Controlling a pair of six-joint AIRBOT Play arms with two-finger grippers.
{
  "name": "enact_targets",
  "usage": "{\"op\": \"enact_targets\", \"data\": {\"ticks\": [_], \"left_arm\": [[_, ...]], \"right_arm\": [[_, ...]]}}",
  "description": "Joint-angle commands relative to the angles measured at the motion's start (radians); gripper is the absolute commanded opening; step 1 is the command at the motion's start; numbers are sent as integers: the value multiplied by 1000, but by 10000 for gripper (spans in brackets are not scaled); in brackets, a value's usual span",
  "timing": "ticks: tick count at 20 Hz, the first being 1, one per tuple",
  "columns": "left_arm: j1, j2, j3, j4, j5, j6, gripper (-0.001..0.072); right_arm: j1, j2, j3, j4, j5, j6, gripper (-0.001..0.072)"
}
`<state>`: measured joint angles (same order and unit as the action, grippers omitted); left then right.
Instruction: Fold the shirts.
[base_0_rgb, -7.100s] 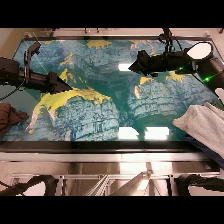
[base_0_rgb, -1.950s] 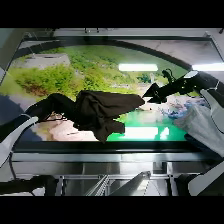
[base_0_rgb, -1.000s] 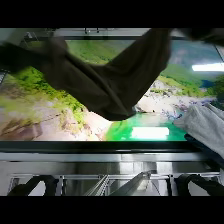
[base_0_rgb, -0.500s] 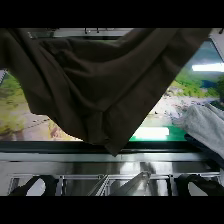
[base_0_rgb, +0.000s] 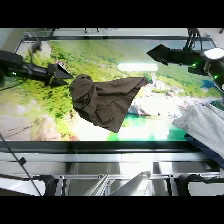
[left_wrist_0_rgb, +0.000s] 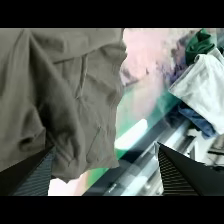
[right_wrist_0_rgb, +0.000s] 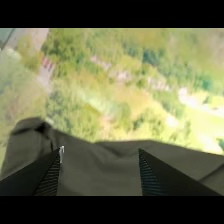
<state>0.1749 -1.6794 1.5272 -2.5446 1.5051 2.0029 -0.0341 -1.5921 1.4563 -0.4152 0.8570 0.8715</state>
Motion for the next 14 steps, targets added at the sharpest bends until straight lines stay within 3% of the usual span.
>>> {"op": "enact_targets", "data": {"ticks": [1, 3, 6, 9, 12, 14], "left_arm": [[10, -146, 35, -21, 118, -20, 720], [46, -157, 71, -20, 202, -60, 720], [82, -124, 33, 37, 216, -104, 720], [67, -57, -114, 134, 158, -103, 720], [2, -11, -268, 137, 39, -89, 713], [-45, -14, -313, 137, -53, -89, 713]], "right_arm": [[-64, -21, 2, -2, 206, 91, 521], [-108, -19, -3, -12, 357, 148, 464], [-97, -18, -101, -19, 475, 185, 464], [-26, -17, -281, -19, 390, 195, 463], [33, -22, -390, -19, 254, 195, 463], [55, -33, -407, -19, 243, 222, 463]]}}
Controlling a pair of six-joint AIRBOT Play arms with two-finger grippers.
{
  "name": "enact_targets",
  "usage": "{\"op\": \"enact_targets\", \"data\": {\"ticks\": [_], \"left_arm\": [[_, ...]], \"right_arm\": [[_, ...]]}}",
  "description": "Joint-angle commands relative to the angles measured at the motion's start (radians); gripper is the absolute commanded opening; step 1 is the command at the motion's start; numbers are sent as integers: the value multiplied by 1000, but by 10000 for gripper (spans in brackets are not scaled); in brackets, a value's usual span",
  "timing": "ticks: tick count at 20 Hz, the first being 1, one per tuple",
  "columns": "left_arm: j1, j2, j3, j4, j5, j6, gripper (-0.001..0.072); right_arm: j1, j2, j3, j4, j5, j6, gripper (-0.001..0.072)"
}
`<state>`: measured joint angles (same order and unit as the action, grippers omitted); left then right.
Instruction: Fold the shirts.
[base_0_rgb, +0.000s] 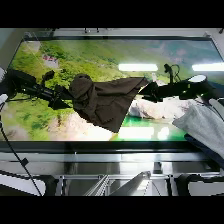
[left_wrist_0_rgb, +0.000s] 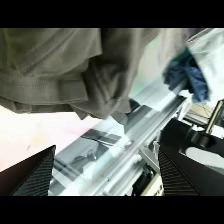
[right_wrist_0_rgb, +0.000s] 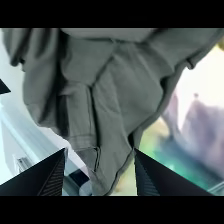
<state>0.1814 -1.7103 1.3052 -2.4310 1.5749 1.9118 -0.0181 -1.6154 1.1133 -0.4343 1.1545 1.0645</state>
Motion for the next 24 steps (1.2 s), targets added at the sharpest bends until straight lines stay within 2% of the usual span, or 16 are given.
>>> {"op": "enact_targets", "data": {"ticks": [1, 3, 5, 10, 15, 19, 22, 23, 24], "left_arm": [[-72, 8, -90, 23, -172, 2, 713], [-110, -22, -57, 23, -249, 2, 713], [-139, -61, 14, 23, -262, 2, 713], [-136, -127, 196, 45, -166, -14, 713], [-89, -126, 250, 129, -84, -44, 713], [-82, -127, 250, 127, -157, -44, 712], [-122, -127, 250, 127, -227, -44, 689], [-137, -127, 250, 127, -255, -44, 444], [-148, -127, 251, 127, -271, -43, -1]], "right_arm": [[55, -14, -68, 0, -57, 40, 463], [96, -23, -68, 0, -62, 44, 463], [132, -32, -68, 1, -79, 59, 462], [146, -56, -69, -19, -69, 129, 463], [224, -90, -95, -23, -82, 176, 462], [300, -134, -96, -7, -111, 201, 462], [362, -172, -95, 103, -113, 173, 462], [381, -184, -95, 151, -117, 142, 424], [398, -190, -95, 213, -118, 77, 178]]}}
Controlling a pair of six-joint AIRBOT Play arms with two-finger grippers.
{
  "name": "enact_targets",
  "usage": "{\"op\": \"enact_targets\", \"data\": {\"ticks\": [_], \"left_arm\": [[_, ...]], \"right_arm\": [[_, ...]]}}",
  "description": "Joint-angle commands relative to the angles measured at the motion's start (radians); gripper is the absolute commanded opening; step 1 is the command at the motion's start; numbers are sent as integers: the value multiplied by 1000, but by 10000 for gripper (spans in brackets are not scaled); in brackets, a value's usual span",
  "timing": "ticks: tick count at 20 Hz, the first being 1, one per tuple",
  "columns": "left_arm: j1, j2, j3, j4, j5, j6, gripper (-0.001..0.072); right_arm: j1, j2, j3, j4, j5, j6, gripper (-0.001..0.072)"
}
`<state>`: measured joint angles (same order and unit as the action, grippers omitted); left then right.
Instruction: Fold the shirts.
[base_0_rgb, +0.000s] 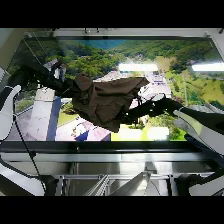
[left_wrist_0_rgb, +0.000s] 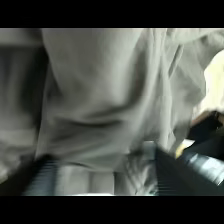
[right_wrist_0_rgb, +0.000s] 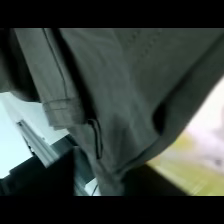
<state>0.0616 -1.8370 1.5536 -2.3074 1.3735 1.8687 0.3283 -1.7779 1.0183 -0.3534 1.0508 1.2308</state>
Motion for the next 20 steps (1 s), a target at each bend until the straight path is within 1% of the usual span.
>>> {"op": "enact_targets", "data": {"ticks": [1, 2, 4, 6, 7, 8, 9, 10, 11, 12, 14, 15, 16, 17, 18, 19, 20], "left_arm": [[-38, 1, 4, -2, -81, -2, 10], [-39, 3, 16, -26, -67, -2, 10], [-24, 36, 60, -104, 15, 1, 10], [9, 143, 105, -236, 125, 32, 10], [27, 216, 129, -308, 179, 69, 10], [47, 297, 154, -371, 228, 105, 11], [74, 397, 185, -420, 262, 145, 12], [105, 501, 222, -446, 273, 149, 13], [142, 597, 259, -445, 255, 148, 14], [188, 698, 295, -444, 216, 148, 14], [311, 862, 360, -430, 130, 159, 15], [406, 925, 398, -386, 90, 158, 15], [515, 968, 433, -315, 72, 149, 16], [623, 993, 445, -242, 68, 111, 17], [687, 995, 423, -225, 71, 66, 18], [707, 985, 365, -255, 73, 31, 18], [685, 964, 288, -306, 92, 22, 17]], "right_arm": [[64, -27, 0, 189, -14, -157, 19], [70, -17, 0, 257, 5, -224, 17], [60, 45, 0, 373, 85, -315, 16], [14, 198, 0, 460, 210, -390, 16], [-21, 296, 1, 487, 246, -401, 16], [-67, 421, 1, 497, 253, -418, 16], [-117, 549, 2, 497, 241, -437, 17], [-176, 681, 9, 497, 218, -487, 17], [-248, 823, 22, 497, 176, -519, 17], [-321, 946, 39, 494, 122, -529, 17], [-490, 1182, 88, 451, -59, -529, 17], [-582, 1277, 113, 381, -171, -527, 17], [-664, 1345, 126, 307, -273, -520, 16], [-745, 1386, 127, 225, -351, -454, 16], [-810, 1388, 127, 142, -356, -352, 15], [-878, 1351, 127, 23, -284, -176, 15], [-921, 1286, 127, -69, -153, -47, 14]]}}
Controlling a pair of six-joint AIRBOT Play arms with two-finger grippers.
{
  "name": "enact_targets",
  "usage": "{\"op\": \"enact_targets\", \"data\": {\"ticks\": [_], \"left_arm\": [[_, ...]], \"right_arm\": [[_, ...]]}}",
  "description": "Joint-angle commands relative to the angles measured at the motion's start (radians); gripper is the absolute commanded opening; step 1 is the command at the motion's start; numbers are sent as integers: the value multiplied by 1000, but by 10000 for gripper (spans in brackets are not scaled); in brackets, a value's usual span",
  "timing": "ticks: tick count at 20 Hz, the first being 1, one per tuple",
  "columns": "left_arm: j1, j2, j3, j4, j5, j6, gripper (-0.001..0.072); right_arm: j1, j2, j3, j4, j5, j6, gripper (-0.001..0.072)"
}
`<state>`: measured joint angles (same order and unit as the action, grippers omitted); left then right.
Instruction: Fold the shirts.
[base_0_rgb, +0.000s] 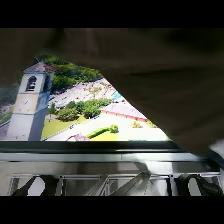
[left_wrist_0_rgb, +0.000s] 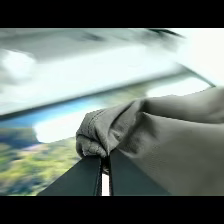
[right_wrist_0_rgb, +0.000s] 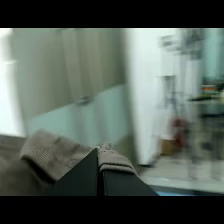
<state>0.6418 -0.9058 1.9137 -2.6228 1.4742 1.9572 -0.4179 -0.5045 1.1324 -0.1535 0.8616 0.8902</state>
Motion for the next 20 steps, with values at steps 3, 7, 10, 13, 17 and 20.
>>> {"op": "enact_targets", "data": {"ticks": [3, 7, 10, 13, 17, 20], "left_arm": [[-113, -89, -323, 121, 157, -126, 15], [-326, -156, -452, -59, 228, -51, 14], [-380, -129, -305, -95, 162, -26, 15], [-324, -61, -104, -84, 170, -16, 17], [-188, -96, 18, -16, 201, -29, 17], [-170, -265, 45, -14, 201, -41, 17]], "right_arm": [[-195, -224, 7, -278, 467, 323, 12], [-195, -186, 13, 11, 460, 210, 13], [-197, -87, 28, 116, 337, 110, 13], [-197, -16, 57, 108, 251, 92, 13], [-194, -74, 64, 85, 237, 89, 14], [-80, -218, 64, -39, 153, 99, 14]]}}
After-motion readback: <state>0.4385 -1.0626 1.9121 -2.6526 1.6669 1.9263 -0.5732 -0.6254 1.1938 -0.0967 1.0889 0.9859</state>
